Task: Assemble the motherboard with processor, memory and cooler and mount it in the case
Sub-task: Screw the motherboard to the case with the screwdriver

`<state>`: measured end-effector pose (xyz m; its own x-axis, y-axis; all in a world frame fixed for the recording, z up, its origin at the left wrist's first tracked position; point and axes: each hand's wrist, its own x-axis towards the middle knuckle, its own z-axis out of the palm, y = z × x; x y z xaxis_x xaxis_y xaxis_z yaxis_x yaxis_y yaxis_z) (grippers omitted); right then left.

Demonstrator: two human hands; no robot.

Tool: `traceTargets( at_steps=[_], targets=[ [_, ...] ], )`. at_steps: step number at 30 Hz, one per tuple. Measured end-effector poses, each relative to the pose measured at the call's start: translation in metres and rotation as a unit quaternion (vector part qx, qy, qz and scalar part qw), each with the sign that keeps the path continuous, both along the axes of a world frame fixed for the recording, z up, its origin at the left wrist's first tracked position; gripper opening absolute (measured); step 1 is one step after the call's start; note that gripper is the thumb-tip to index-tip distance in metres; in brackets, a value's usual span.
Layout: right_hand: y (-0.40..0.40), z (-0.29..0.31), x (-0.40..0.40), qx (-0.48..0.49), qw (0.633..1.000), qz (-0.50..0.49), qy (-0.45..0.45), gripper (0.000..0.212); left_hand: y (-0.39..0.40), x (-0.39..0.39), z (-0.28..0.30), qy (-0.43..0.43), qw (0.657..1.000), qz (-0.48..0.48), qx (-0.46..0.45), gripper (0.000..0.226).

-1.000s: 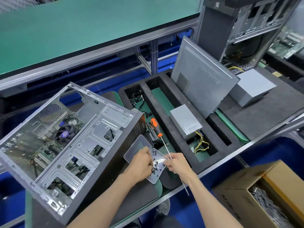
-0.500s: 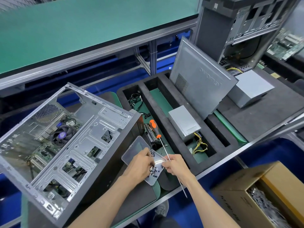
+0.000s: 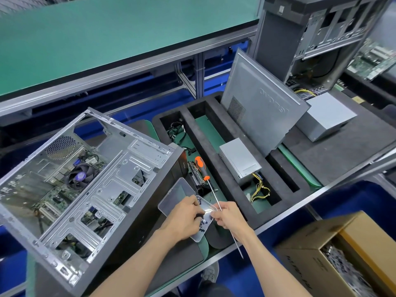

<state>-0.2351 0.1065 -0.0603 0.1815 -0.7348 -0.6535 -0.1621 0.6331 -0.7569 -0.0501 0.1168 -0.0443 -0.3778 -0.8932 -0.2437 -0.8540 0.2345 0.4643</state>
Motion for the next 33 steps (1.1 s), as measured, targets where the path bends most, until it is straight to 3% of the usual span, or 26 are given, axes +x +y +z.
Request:
traceTargets(
  at_steps=[12, 17, 19, 22, 28, 31, 33],
  targets=[
    [0.001, 0.011, 0.0, 0.0, 1.0, 0.001, -0.006, 0.009, 0.007, -0.007, -0.006, -0.008, 0.998, 0.004, -0.061, 0.024],
    [0.001, 0.014, 0.0, -0.004, 1.0, 0.002, -0.012, 0.011, 0.01, -0.007, 0.004, 0.064, 0.995, 0.071, -0.041, 0.007],
    [0.001, 0.013, 0.0, -0.001, 1.0, 0.001, -0.011, 0.011, 0.009, -0.003, 0.013, 0.123, 0.979, 0.161, -0.006, 0.005],
    [0.001, 0.009, -0.001, 0.003, 1.0, 0.002, -0.005, 0.009, 0.01, 0.002, 0.025, 0.248, 0.927, 0.277, 0.041, 0.016],
    [0.0, 0.005, -0.001, 0.004, 1.0, 0.014, -0.003, 0.009, 0.008, 0.005, 0.039, 0.421, 0.831, 0.346, 0.113, 0.02],
    [0.0, 0.005, -0.003, 0.005, 1.0, 0.017, -0.001, 0.008, 0.01, 0.003, 0.042, 0.439, 0.823, 0.341, 0.119, 0.024],
    [0.001, 0.004, -0.003, 0.008, 1.0, 0.021, 0.003, 0.008, 0.011, 0.004, 0.043, 0.408, 0.847, 0.326, 0.1, 0.022]
  ],
)
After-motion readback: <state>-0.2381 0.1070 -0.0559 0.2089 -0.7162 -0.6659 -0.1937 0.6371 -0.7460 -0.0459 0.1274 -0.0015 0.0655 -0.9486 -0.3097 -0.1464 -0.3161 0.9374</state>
